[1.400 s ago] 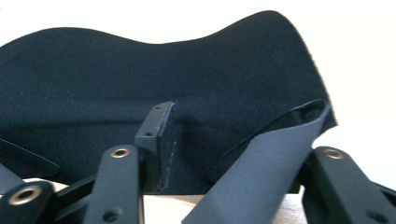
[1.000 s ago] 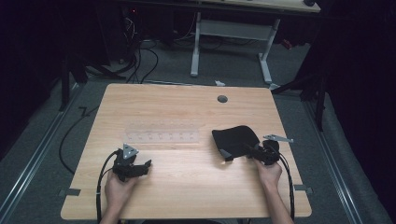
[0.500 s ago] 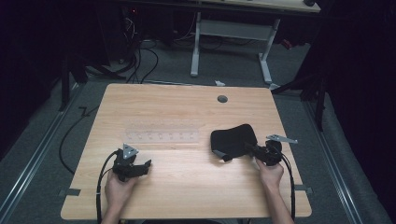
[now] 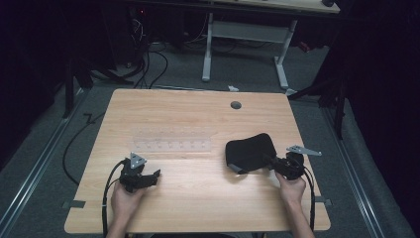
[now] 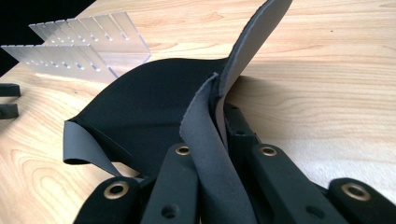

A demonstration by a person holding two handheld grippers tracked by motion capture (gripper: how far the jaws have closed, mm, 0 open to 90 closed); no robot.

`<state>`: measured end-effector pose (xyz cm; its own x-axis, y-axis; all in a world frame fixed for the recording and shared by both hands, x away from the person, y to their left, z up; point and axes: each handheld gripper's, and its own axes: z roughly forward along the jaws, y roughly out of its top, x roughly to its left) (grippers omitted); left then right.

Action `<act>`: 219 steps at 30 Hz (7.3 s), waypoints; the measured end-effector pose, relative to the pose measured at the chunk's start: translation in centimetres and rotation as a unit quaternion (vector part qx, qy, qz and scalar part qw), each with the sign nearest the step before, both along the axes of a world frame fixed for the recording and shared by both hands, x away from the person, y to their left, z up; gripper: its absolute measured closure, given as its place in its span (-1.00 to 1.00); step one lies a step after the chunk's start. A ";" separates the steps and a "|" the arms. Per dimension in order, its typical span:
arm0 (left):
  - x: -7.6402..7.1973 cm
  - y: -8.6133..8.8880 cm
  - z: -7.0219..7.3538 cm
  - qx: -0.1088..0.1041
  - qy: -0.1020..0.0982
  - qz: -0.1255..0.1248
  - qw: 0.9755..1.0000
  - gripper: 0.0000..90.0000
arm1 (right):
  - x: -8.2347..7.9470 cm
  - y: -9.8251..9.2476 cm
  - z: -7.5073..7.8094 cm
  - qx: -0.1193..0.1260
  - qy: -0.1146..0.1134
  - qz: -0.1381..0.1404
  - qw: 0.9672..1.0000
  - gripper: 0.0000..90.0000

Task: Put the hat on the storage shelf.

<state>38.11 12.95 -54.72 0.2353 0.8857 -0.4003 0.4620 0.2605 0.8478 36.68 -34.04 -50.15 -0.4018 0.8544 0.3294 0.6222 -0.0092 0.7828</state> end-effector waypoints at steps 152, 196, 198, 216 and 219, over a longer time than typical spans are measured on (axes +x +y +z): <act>-7.1 -2.4 9.5 -0.122 -0.057 -0.217 0.967 0.90 | -0.4 6.2 -0.7 -0.127 -0.009 -0.019 0.992 -0.07; -2.3 3.6 13.5 -0.167 -0.117 -0.085 0.975 0.90 | 0.1 5.4 -2.9 -0.193 0.011 -0.043 0.980 -0.18; -1.8 3.9 13.6 -0.166 -0.121 -0.079 0.975 0.90 | 0.1 5.4 -2.9 -0.193 0.010 -0.043 0.980 -0.18; 2.4 5.7 13.5 -0.146 -0.136 -0.022 0.980 0.90 | 0.1 5.4 -2.9 -0.193 0.010 -0.042 0.980 -0.19; 2.8 5.9 13.2 -0.139 -0.141 -0.017 0.980 0.90 | 0.1 5.4 -2.9 -0.193 0.010 -0.042 0.980 -0.19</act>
<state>40.94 18.87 -41.50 0.3999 0.7408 -0.5397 0.2315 0.4881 0.8415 36.77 -28.64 -53.08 -0.3205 0.9471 -0.0176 0.6474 0.2326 0.7258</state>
